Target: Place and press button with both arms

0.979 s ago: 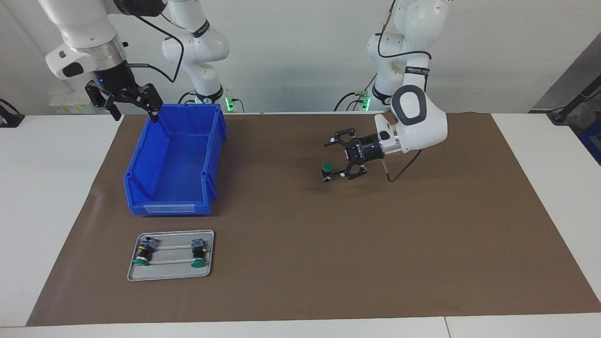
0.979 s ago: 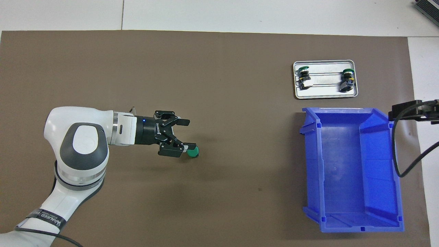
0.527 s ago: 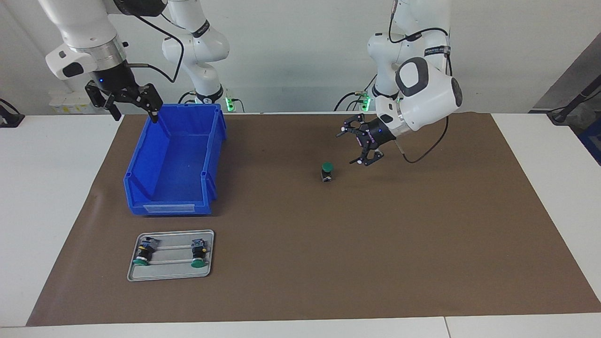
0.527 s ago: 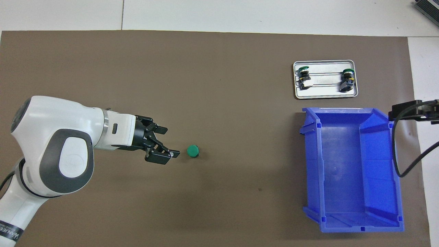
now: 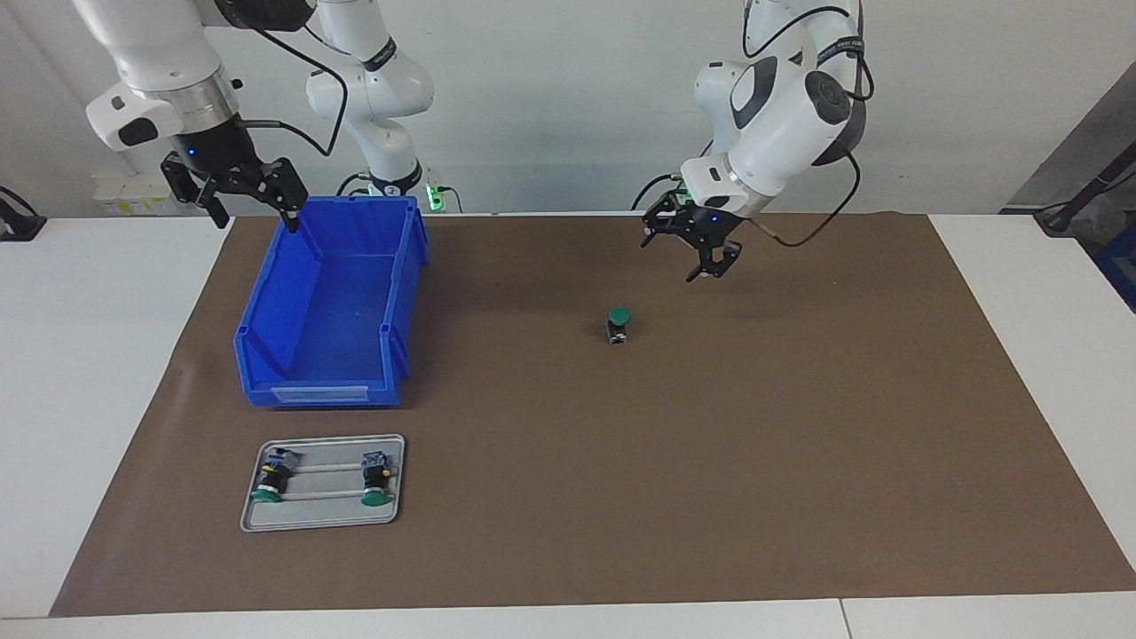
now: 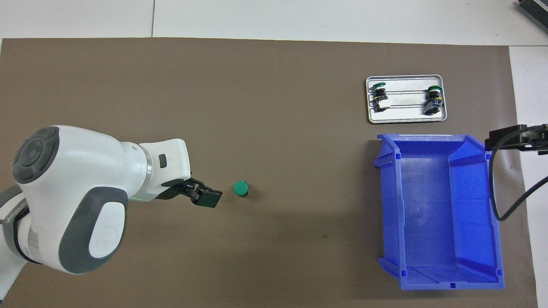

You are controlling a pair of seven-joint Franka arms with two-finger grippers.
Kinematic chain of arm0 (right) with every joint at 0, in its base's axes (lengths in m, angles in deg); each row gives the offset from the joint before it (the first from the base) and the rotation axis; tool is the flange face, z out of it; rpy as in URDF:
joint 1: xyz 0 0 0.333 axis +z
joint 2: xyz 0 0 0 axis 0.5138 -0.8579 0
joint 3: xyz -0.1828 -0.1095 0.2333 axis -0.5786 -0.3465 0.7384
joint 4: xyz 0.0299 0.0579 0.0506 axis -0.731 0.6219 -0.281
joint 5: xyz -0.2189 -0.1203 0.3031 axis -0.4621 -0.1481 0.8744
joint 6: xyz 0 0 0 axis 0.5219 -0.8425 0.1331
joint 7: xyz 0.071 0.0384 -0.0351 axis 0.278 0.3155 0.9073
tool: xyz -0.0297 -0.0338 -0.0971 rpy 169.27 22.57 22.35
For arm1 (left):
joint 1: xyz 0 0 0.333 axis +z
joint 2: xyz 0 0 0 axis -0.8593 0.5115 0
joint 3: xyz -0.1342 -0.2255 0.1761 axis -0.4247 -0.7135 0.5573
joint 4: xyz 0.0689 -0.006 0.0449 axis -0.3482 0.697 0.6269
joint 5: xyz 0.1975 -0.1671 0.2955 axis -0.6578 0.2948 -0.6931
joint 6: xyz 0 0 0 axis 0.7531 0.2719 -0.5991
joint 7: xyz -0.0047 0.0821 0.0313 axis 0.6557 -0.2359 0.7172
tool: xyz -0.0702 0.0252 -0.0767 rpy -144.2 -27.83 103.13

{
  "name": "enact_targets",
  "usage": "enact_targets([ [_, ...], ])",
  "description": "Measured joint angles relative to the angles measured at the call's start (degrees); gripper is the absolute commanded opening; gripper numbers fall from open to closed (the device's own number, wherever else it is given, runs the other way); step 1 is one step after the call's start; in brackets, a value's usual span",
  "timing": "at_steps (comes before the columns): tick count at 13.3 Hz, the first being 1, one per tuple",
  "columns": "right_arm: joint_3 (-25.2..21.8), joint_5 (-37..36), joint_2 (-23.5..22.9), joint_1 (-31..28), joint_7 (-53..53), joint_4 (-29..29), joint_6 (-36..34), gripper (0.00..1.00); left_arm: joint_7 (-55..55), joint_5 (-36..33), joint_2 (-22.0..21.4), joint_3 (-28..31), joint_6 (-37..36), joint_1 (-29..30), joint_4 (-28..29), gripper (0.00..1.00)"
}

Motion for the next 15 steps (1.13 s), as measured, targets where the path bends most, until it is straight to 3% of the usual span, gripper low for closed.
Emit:
enact_targets([
  [2,0.0,0.0,0.0,0.0,0.0,0.0,0.0,1.0,8.97,-3.58,0.01,-1.88,0.5,-0.06,-0.22,0.98],
  [4,0.0,0.0,0.0,0.0,0.0,0.0,0.0,1.0,18.38,-5.84,0.02,-2.83,2.84,-1.07,-0.35,0.87],
  [7,0.0,0.0,0.0,0.0,0.0,0.0,0.0,1.0,26.2,-8.82,0.34,-3.17,3.82,-3.35,-0.41,0.6],
  [11,0.0,0.0,0.0,0.0,0.0,0.0,0.0,1.0,34.74,-11.7,4.53,-3.29,3.9,-6.26,-2.53,0.1],
  [12,0.0,0.0,0.0,0.0,0.0,0.0,0.0,1.0,35.91,-11.84,5.79,-3.31,4.04,-6.74,-2.92,0.01],
  [15,0.0,0.0,0.0,0.0,0.0,0.0,0.0,1.0,38.19,-11.92,8.37,-3.24,5.67,-6.96,-3.13,0.0],
])
